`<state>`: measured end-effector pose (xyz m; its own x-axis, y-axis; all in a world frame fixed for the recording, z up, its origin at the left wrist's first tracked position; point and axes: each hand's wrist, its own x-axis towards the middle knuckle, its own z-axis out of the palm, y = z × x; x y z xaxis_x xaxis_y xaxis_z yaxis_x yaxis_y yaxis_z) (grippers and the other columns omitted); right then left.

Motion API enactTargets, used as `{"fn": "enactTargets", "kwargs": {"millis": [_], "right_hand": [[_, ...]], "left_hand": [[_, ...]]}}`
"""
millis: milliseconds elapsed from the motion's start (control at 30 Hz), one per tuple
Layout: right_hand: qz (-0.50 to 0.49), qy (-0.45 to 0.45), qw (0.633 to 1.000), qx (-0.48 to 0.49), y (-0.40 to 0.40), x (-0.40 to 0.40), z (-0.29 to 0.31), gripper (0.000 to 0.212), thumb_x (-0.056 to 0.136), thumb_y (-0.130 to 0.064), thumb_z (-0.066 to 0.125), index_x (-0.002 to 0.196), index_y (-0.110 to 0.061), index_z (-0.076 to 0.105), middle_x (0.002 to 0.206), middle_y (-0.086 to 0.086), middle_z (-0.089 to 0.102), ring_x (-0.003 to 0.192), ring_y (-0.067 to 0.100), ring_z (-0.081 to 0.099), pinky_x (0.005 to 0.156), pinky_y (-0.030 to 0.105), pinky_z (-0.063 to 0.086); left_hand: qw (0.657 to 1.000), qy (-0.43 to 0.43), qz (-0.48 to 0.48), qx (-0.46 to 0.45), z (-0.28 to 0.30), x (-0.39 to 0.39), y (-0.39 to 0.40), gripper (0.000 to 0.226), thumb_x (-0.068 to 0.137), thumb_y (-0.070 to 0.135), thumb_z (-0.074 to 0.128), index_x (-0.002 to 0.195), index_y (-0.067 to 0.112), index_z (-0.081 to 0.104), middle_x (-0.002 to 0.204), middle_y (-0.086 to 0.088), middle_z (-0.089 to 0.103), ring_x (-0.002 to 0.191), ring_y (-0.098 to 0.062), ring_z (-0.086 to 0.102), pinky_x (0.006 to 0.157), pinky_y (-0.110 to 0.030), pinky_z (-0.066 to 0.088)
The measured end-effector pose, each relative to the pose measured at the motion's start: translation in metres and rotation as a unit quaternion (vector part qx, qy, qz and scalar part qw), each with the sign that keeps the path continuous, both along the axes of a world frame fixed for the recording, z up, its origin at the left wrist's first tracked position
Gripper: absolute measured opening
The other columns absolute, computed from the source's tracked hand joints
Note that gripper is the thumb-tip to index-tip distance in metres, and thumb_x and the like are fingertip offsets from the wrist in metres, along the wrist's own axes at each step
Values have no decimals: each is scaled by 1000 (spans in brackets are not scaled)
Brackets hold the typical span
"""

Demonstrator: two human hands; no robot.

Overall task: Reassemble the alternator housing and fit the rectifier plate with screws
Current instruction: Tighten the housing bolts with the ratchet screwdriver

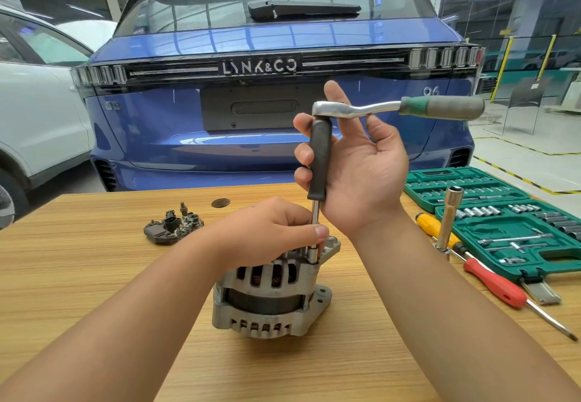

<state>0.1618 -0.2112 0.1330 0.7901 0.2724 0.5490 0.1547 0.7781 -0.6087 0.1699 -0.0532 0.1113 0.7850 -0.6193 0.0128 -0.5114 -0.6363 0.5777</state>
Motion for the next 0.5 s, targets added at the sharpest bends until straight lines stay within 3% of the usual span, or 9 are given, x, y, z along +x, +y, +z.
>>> {"fn": "enactTargets", "kwargs": {"millis": [300, 400, 500], "right_hand": [[-2, 54, 998, 15, 0, 2, 0, 60, 99, -68, 23, 127, -33, 63, 99, 6, 69, 67, 19, 56, 60, 29, 41], [-60, 80, 995, -7, 2, 0, 6, 50, 92, -66, 44, 113, -25, 62, 87, 0, 63, 60, 15, 52, 54, 26, 39], [-177, 110, 976, -60, 0, -1, 12, 33, 81, -52, 70, 92, -22, 61, 70, -8, 53, 50, 8, 42, 45, 22, 36]], "left_hand": [[1000, 1, 2, 0, 0, 0, 0, 29, 97, 64, 52, 75, 50, 67, 61, 16, 53, 56, -1, 49, 64, -32, 45], [1000, 2, 2, 4, 1, -1, -1, 29, 97, 63, 51, 80, 48, 69, 62, 15, 54, 56, -2, 49, 64, -33, 45], [1000, 3, -1, 19, 3, -3, -2, 26, 97, 63, 50, 84, 51, 70, 76, 14, 67, 68, -3, 60, 73, -35, 52]]}}
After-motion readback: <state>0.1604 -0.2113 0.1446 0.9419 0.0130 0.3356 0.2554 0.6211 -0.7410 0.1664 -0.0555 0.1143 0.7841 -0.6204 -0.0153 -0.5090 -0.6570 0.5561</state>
